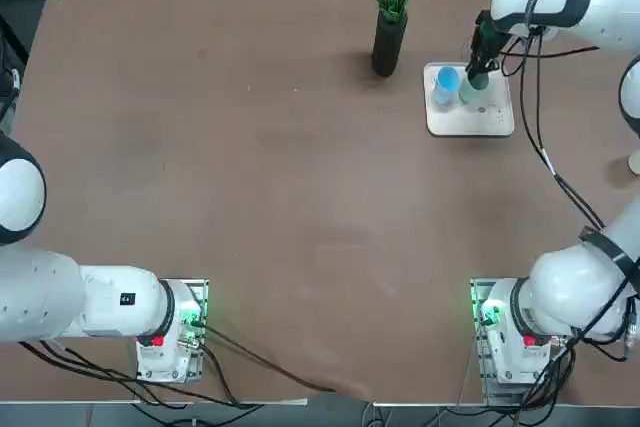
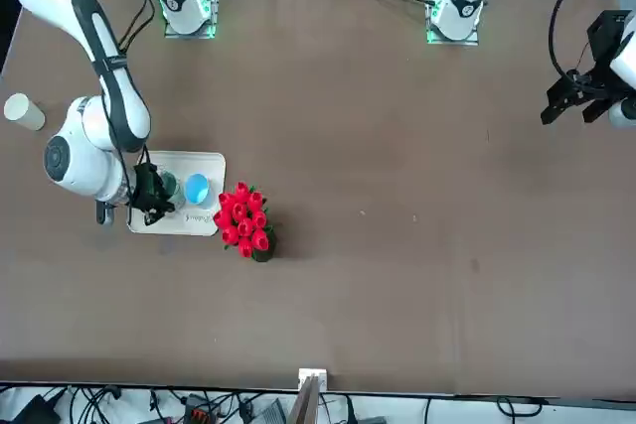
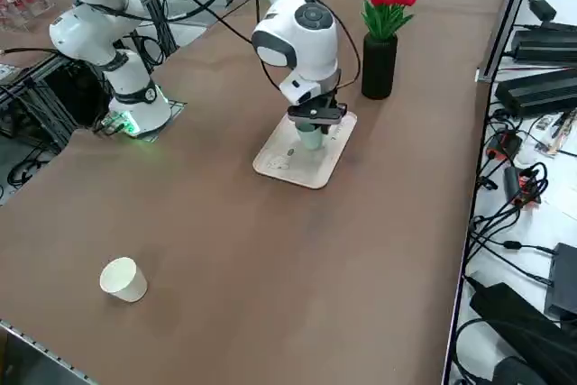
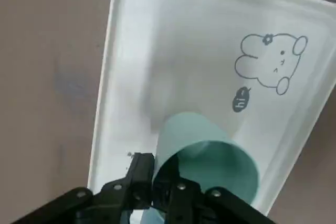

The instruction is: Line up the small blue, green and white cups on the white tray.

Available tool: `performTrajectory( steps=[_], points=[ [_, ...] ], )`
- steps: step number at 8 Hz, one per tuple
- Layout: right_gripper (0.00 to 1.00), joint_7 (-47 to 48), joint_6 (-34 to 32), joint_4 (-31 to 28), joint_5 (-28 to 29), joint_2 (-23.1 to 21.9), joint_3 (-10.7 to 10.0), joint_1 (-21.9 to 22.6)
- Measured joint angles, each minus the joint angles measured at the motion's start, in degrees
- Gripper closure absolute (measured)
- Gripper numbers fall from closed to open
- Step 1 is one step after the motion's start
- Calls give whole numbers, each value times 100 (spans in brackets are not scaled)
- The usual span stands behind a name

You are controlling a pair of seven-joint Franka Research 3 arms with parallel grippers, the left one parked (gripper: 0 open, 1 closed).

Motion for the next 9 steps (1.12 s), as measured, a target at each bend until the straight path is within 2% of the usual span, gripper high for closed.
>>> performTrajectory(
  steps=[1,2,5,6,7,9],
  points=[
    [96,0,0,-2,0,0,-1,0],
    [85,0,0,-8,-1,0,-1,3],
    [32,-1,-52,44,-14,-100,12,10],
    [13,-7,-264,124,-22,-254,20,11],
    [0,-12,-743,300,-25,-488,20,7],
    [0,-111,-2162,837,-30,-983,-96,-108]
  ],
)
